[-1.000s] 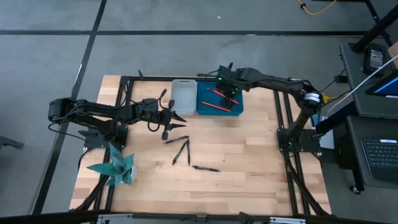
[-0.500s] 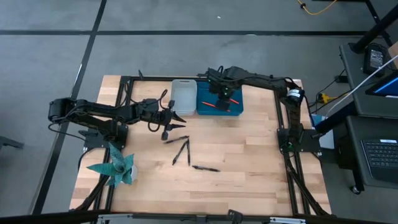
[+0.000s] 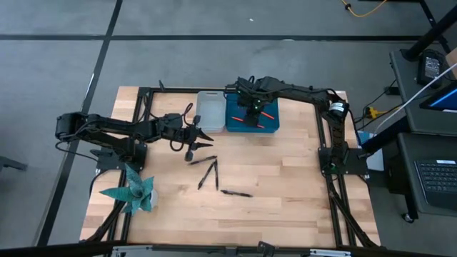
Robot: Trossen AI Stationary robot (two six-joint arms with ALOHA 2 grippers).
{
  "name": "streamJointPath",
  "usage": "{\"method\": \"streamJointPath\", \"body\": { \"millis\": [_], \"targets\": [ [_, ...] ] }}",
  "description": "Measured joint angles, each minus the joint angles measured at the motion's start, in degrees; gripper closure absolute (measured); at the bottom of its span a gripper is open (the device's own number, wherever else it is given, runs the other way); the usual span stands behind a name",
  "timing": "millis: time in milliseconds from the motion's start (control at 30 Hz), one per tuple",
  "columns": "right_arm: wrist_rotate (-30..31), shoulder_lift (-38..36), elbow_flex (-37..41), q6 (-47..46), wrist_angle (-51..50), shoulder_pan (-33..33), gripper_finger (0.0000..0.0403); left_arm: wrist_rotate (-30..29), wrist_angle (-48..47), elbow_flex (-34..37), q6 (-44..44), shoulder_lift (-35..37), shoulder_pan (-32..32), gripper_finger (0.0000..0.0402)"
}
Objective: Sort pens & pencils
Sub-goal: Put the red pencil into the blue bin, then put the black pen into the gray bin
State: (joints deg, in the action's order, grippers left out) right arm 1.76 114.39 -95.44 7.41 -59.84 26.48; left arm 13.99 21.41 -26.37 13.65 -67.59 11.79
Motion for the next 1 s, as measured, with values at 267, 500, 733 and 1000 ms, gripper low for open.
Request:
{"method": "streamJointPath", "body": {
  "millis": [267, 500, 733, 1000],
  "targets": [
    [0.03, 0.00, 0.02, -0.93, 0.73, 0.00, 0.0282, -0.01, 0.00, 0.00, 0.00, 0.01, 0.00, 0.0317],
    [0.04, 0.00, 0.02, -3.89, 3.24, 0.00, 0.0280, -0.01, 0.01, 0.00, -0.04, 0.00, 0.00, 0.0317],
    [0.06, -0.43, 0.09, -2.86, 2.94, -0.39, 0.0280, -2.66, 0.00, 0.00, -0.07, 0.00, 0.02, 0.0317],
    [1.65, -5.09, 0.09, -4.21, -0.07, -5.10, 0.0280, -7.49, -3.98, 0.07, -1.73, 0.86, -0.01, 0.0317]
  ]
}}
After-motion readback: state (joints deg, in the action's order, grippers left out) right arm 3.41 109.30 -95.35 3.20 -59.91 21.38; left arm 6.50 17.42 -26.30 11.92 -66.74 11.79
